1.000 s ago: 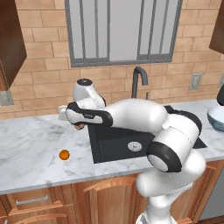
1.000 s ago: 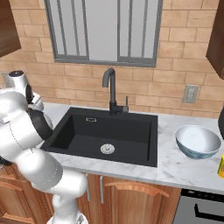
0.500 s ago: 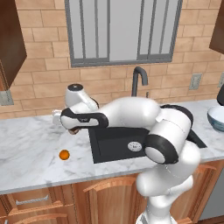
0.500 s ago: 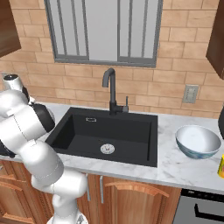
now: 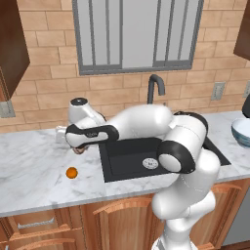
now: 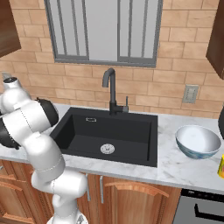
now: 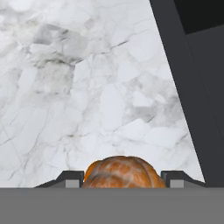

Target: Remove the tangerine and tangerine from the sink. Then move the bowl and cup from the counter to the sink for washing.

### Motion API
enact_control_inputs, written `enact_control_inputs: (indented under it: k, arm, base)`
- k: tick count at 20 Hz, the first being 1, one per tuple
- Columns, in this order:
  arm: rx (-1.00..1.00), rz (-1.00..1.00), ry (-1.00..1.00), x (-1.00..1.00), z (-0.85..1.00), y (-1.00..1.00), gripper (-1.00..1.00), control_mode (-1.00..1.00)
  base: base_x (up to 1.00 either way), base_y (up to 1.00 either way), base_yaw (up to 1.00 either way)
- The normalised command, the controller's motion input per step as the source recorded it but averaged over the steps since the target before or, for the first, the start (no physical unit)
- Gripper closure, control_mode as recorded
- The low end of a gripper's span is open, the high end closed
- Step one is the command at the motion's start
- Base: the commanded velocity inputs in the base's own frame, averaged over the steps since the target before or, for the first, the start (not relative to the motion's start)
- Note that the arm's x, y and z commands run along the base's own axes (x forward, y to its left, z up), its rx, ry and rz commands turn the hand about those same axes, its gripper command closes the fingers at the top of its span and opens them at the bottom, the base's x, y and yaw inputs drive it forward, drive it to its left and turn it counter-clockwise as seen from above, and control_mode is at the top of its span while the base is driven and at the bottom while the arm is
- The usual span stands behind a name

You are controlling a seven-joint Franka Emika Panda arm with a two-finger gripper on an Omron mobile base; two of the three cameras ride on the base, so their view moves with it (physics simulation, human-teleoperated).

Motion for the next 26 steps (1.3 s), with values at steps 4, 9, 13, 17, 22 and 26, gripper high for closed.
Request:
enact_control_inputs:
  k: [4, 9, 13, 17, 22, 26]
  arm:
    - [0.0, -0.05, 0.04, 0.08, -0.17, 0.05, 1.0, -1.0]
    - [0.0, -0.03, 0.04, 0.1, -0.16, 0.01, 1.0, -1.0]
    - [0.0, -0.03, 0.03, 0.09, -0.14, 0.0, 1.0, -1.0]
    - [0.0, -0.03, 0.02, 0.05, -0.15, 0.05, 1.0, -1.0]
    - [0.0, -0.06, 0.03, 0.07, -0.19, 0.08, 1.0, -1.0]
    - [0.0, -0.06, 0.04, 0.09, -0.2, 0.06, 1.0, -1.0]
  base:
    - [0.0, 0.0, 0.0]
    - [0.0, 0.0, 0.0]
    - [0.0, 0.0, 0.0]
    - [0.0, 0.0, 0.0]
    - [0.0, 0.0, 0.0]
    - [0.0, 0.0, 0.0]
